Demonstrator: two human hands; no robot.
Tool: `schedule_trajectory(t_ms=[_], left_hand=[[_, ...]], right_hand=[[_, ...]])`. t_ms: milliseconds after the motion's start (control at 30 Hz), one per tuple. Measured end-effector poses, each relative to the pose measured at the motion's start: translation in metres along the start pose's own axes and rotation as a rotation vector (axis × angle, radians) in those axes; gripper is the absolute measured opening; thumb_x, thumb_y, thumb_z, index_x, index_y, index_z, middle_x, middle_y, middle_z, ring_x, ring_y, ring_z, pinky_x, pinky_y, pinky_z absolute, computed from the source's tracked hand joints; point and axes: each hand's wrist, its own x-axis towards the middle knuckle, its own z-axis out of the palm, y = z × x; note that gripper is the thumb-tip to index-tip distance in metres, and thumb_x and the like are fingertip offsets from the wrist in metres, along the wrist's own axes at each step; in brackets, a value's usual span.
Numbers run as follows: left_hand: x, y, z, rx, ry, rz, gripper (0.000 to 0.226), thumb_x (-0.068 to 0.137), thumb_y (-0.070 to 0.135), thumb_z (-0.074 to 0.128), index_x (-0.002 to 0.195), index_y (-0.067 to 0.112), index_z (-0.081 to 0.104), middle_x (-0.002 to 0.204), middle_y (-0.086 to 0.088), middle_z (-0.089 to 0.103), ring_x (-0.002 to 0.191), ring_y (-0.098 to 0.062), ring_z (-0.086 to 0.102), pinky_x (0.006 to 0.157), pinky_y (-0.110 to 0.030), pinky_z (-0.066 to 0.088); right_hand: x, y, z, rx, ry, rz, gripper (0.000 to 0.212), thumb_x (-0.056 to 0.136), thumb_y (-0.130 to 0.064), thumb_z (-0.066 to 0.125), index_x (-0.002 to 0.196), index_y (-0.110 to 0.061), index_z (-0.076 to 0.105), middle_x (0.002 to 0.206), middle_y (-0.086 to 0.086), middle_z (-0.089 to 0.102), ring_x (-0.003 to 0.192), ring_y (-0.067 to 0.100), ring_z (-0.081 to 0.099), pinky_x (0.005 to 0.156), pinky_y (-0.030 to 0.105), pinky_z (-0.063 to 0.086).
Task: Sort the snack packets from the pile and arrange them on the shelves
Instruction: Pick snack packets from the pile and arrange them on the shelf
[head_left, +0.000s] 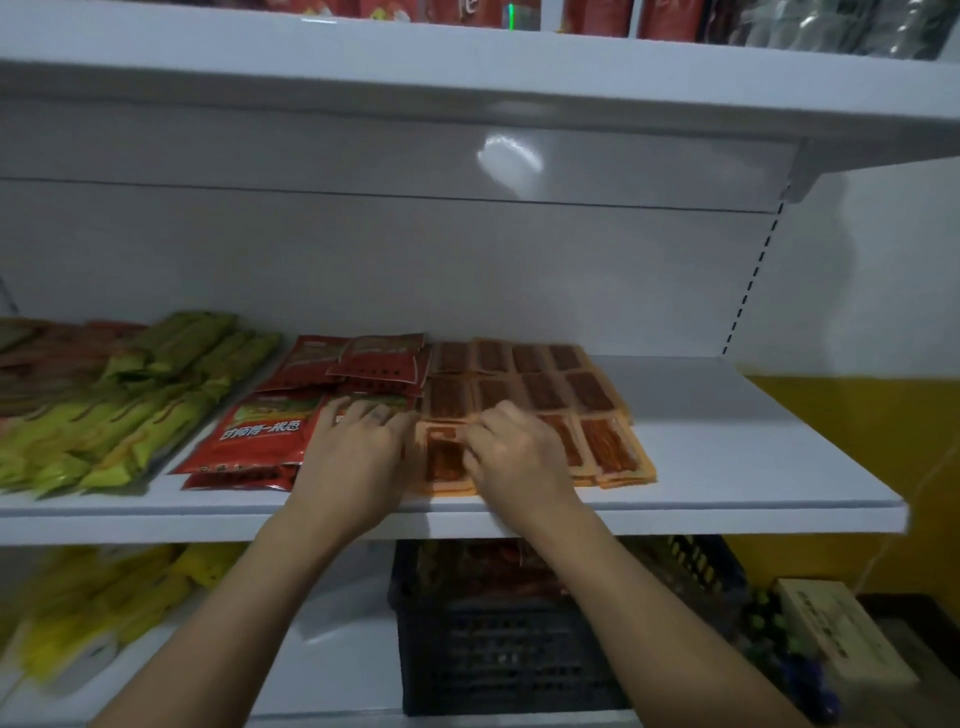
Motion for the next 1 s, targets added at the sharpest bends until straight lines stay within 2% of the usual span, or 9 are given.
schedule_trajectory(t_ms=[67, 133, 267, 333, 467, 567, 700, 933, 1000], left_hand=[[-0.006, -0.005, 0.004, -0.004, 0.044, 0.027, 0.042, 0.068, 0.02, 0.085, 0.108, 0.017, 0.072, 0.095, -0.006, 0.074, 0.094, -0.029, 0.069, 0.093, -0.049, 0.047], [-0.012, -0.007, 0.01, -0.014, 0.028, 0.065, 0.041, 0.07, 0.021, 0.083, 0.109, 0.023, 0.072, 0.098, -0.001, 0.074, 0.099, -0.027, 0.067, 0.097, -0.049, 0.04], [-0.015, -0.009, 0.016, -0.057, -0.06, 0.152, 0.033, 0.086, 0.026, 0.068, 0.119, 0.03, 0.069, 0.12, 0.004, 0.069, 0.122, -0.024, 0.057, 0.112, -0.054, 0.025], [-0.012, -0.008, 0.019, -0.106, -0.103, 0.176, 0.035, 0.095, 0.03, 0.058, 0.129, 0.031, 0.062, 0.134, 0.005, 0.061, 0.135, -0.022, 0.045, 0.118, -0.051, 0.009], [-0.006, -0.008, 0.026, -0.169, -0.088, 0.186, 0.037, 0.095, 0.042, 0.056, 0.13, 0.033, 0.059, 0.135, 0.005, 0.061, 0.135, -0.02, 0.045, 0.116, -0.042, 0.003], [-0.001, -0.006, 0.029, -0.157, -0.128, 0.178, 0.044, 0.096, 0.05, 0.052, 0.137, 0.037, 0.051, 0.142, 0.006, 0.054, 0.139, -0.018, 0.039, 0.118, -0.043, 0.001], [0.004, -0.007, 0.03, -0.153, -0.195, 0.183, 0.043, 0.097, 0.046, 0.052, 0.139, 0.039, 0.046, 0.148, 0.01, 0.046, 0.143, -0.013, 0.031, 0.119, -0.043, -0.003], [0.011, -0.007, 0.03, -0.168, -0.21, 0.201, 0.04, 0.097, 0.047, 0.047, 0.137, 0.037, 0.047, 0.144, 0.009, 0.048, 0.14, -0.013, 0.034, 0.12, -0.046, -0.006], [0.014, -0.004, 0.029, -0.164, -0.213, 0.21, 0.043, 0.096, 0.049, 0.047, 0.136, 0.035, 0.047, 0.144, 0.007, 0.048, 0.139, -0.014, 0.034, 0.12, -0.046, -0.007]], right_hand=[[-0.009, -0.01, 0.013, -0.007, -0.107, -0.025, 0.006, 0.072, -0.012, 0.075, 0.07, -0.014, 0.071, 0.073, 0.002, 0.065, 0.07, 0.02, 0.059, 0.059, 0.031, 0.048], [-0.018, -0.017, 0.017, 0.007, -0.216, -0.029, 0.01, 0.068, -0.013, 0.081, 0.069, -0.017, 0.072, 0.073, -0.001, 0.065, 0.071, 0.017, 0.059, 0.058, 0.03, 0.049], [-0.022, -0.02, 0.018, 0.015, -0.327, 0.0, 0.009, 0.071, -0.018, 0.081, 0.077, -0.022, 0.076, 0.079, -0.005, 0.068, 0.076, 0.015, 0.061, 0.064, 0.029, 0.051], [-0.02, -0.019, 0.015, 0.03, -0.349, 0.024, 0.008, 0.079, -0.021, 0.074, 0.086, -0.022, 0.077, 0.087, -0.004, 0.07, 0.082, 0.016, 0.061, 0.07, 0.031, 0.051], [-0.021, -0.017, 0.005, 0.108, -0.347, 0.084, 0.021, 0.085, -0.021, 0.066, 0.104, -0.02, 0.076, 0.104, -0.003, 0.071, 0.094, 0.017, 0.06, 0.081, 0.034, 0.049], [-0.022, -0.011, 0.0, 0.091, -0.302, 0.134, 0.023, 0.083, -0.019, 0.066, 0.104, -0.019, 0.075, 0.104, -0.002, 0.071, 0.094, 0.017, 0.061, 0.082, 0.033, 0.049], [-0.022, 0.007, -0.006, 0.046, -0.28, 0.258, 0.023, 0.085, -0.017, 0.068, 0.107, -0.02, 0.075, 0.105, -0.004, 0.071, 0.097, 0.017, 0.061, 0.085, 0.034, 0.046], [-0.038, 0.034, -0.013, -0.031, -0.272, 0.427, 0.021, 0.079, -0.009, 0.074, 0.098, -0.015, 0.078, 0.098, 0.0, 0.074, 0.092, 0.023, 0.065, 0.084, 0.038, 0.049], [-0.044, 0.041, -0.018, -0.047, -0.295, 0.482, 0.023, 0.08, -0.011, 0.074, 0.102, -0.015, 0.077, 0.102, 0.002, 0.074, 0.096, 0.024, 0.064, 0.089, 0.039, 0.048]])
